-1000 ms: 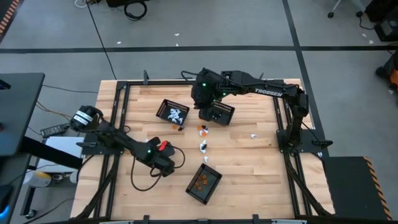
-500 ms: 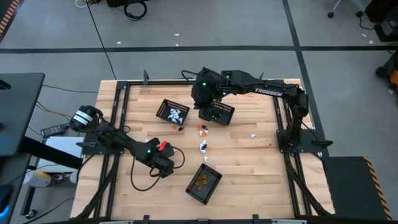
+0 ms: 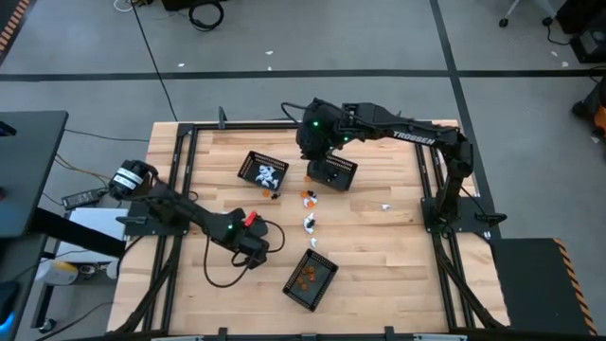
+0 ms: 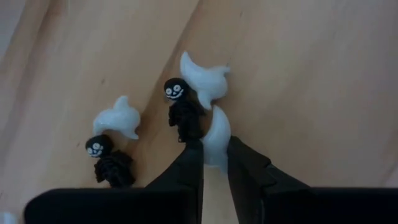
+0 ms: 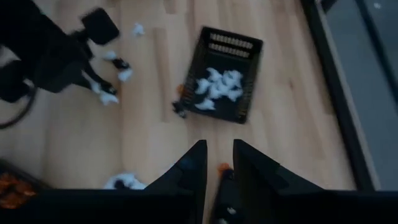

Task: Sort Halloween decoration
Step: Put the white ghost toy into the top left black basket

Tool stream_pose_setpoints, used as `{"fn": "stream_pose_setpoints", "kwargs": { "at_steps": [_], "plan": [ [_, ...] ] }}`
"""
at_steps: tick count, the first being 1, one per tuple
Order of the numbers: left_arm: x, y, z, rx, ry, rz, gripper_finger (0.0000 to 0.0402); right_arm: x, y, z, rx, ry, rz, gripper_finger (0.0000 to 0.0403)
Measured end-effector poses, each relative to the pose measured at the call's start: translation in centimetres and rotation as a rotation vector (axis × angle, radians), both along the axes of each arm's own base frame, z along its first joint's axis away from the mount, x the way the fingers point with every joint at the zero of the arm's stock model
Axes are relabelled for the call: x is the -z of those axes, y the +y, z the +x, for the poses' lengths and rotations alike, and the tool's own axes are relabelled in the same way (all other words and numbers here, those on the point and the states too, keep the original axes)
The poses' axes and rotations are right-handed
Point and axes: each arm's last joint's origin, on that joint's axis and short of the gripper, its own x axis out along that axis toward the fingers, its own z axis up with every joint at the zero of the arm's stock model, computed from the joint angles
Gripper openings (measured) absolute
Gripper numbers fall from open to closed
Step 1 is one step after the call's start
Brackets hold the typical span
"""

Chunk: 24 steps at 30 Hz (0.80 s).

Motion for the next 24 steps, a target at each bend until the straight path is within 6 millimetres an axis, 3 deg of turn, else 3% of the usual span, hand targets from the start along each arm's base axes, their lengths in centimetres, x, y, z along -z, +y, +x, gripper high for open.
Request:
{"fn": "stream_pose_setpoints", "kwargs": {
  "at_steps": [13, 24],
  "plan": [
    [-1.8, 2.0, 1.1, -0.041, -0.044, 0.030, 0.0031, -1.1, -1.8, -2.2, 0.045, 0.037, -0.036, 0.0083],
    [-5.0, 6.4, 0.9, -0.097, -0.126, 0.126, 0.0006, -1.3, -2.0, -2.4, 0.053, 0.027, -0.038, 0.0083]
  ]
}}
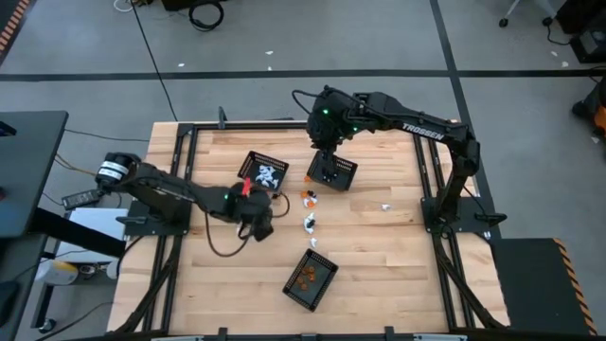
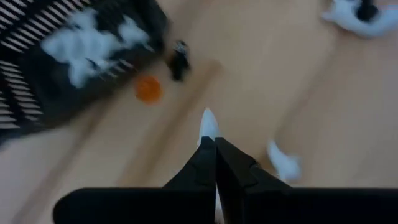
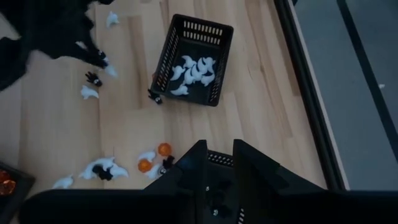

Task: Sort Halloween decoration
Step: Put the white ghost toy into the top left black basket

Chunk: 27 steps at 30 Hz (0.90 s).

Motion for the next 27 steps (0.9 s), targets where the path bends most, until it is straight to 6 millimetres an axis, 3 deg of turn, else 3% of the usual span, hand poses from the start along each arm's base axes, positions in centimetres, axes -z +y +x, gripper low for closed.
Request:
{"fn": "stream_pose_setpoints", "kwargs": {
  "at_steps": [10, 20, 27],
  "plan": [
    [-1.1, 5.7, 0.9, -0.054, -0.067, 0.079, 0.0006, 0.0, 0.0, 0.0, -0.001, 0.002, 0.002, 0.0083],
    [-1.3, 11.6, 0.3, -0.083, -0.047, 0.128, 0.0006, 0.0, 0.0, 0.0, 0.013, -0.001, 0.012, 0.0083],
    [0.3, 15.3, -0.2, -0.060, 0.005, 0.036, 0.0008, 0.0, 0.0, 0.0, 0.017, -0.008, 0.013, 0.0083]
  ]
}}
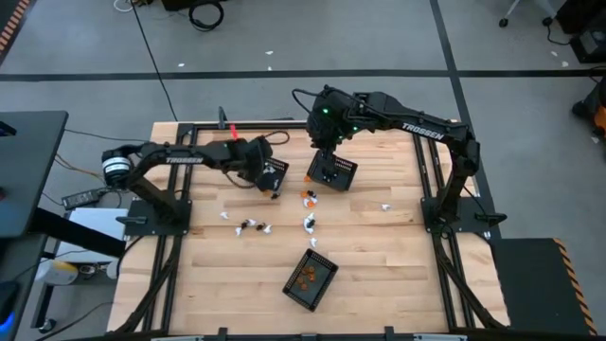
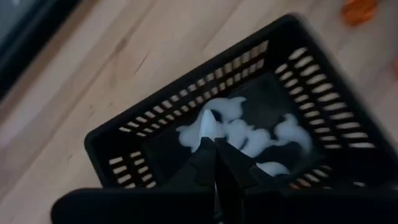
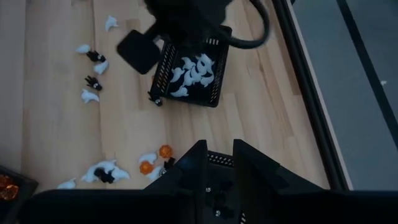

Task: Sort Halloween decoration
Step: Put the white ghost toy into the top left black basket

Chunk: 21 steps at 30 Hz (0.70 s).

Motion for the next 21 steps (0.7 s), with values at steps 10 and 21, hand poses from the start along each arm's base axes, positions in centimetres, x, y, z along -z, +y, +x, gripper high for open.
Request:
{"fn": "stream_pose_setpoints", "kwargs": {
  "at_steps": [10, 21],
  "plan": [
    [2.4, 4.1, -1.0, -0.077, -0.042, -0.195, 0.0008, 0.0, -0.1, 0.0, 0.018, -0.011, 0.010, 0.0083],
    [2.9, 4.1, -0.7, -0.087, -0.082, -0.280, 0.0034, -0.1, -0.2, 0.1, 0.025, -0.027, 0.009, 0.0083]
  ]
}}
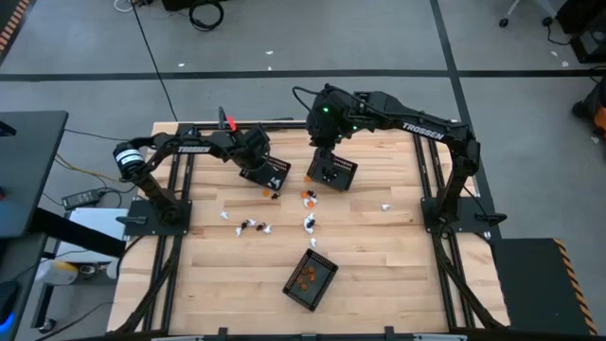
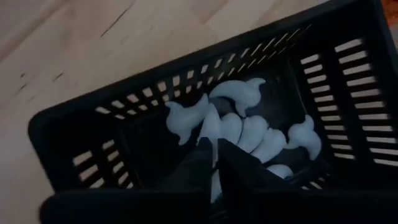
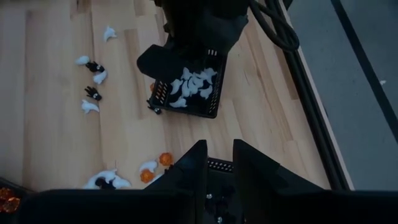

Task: Sort Halloween decoration
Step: Put the white ghost toy into the top left black basket

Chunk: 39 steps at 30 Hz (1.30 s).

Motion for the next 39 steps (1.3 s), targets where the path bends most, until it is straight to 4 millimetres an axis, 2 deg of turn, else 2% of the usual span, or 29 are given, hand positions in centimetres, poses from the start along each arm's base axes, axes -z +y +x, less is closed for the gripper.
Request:
{"fn": "stream_pose_setpoints", "kwargs": {
  "at_steps": [8, 13, 16, 19, 25, 29, 35, 39],
  "plan": [
    [-1.0, 0.2, 0.5, -0.004, -0.029, -0.038, 0.0098, -0.1, 0.0, 0.2, -0.005, -0.022, -0.007, 0.0083],
    [-2.8, 0.6, 1.3, 0.000, -0.059, -0.019, 0.0116, -0.2, -0.1, 0.2, -0.006, -0.026, -0.008, 0.0083],
    [-3.9, -0.1, 2.1, 0.060, -0.046, -0.011, 0.0121, -0.1, 0.0, 0.1, -0.007, -0.013, -0.003, 0.0083],
    [-4.2, -2.1, 2.8, 0.157, -0.011, -0.022, 0.0121, -0.2, 0.1, -0.3, -0.006, 0.005, 0.004, 0.0083],
    [-4.7, -8.4, 4.2, 0.378, 0.023, -0.026, 0.0121, -1.5, 0.5, -1.8, -0.003, -0.009, -0.004, 0.0083],
    [-4.6, -12.3, 5.1, 0.458, 0.034, -0.003, 0.0121, -2.4, 0.5, -2.0, 0.001, -0.068, -0.020, 0.0083],
    [-4.3, -17.1, 5.4, 0.505, 0.057, 0.063, 0.0135, -2.3, 0.5, -1.6, -0.001, -0.103, 0.006, 0.0083],
    [-4.2, -19.4, 5.2, 0.559, 0.074, 0.153, 0.0155, -1.6, 0.9, -1.2, -0.012, -0.101, 0.029, 0.0083]
  ]
}}
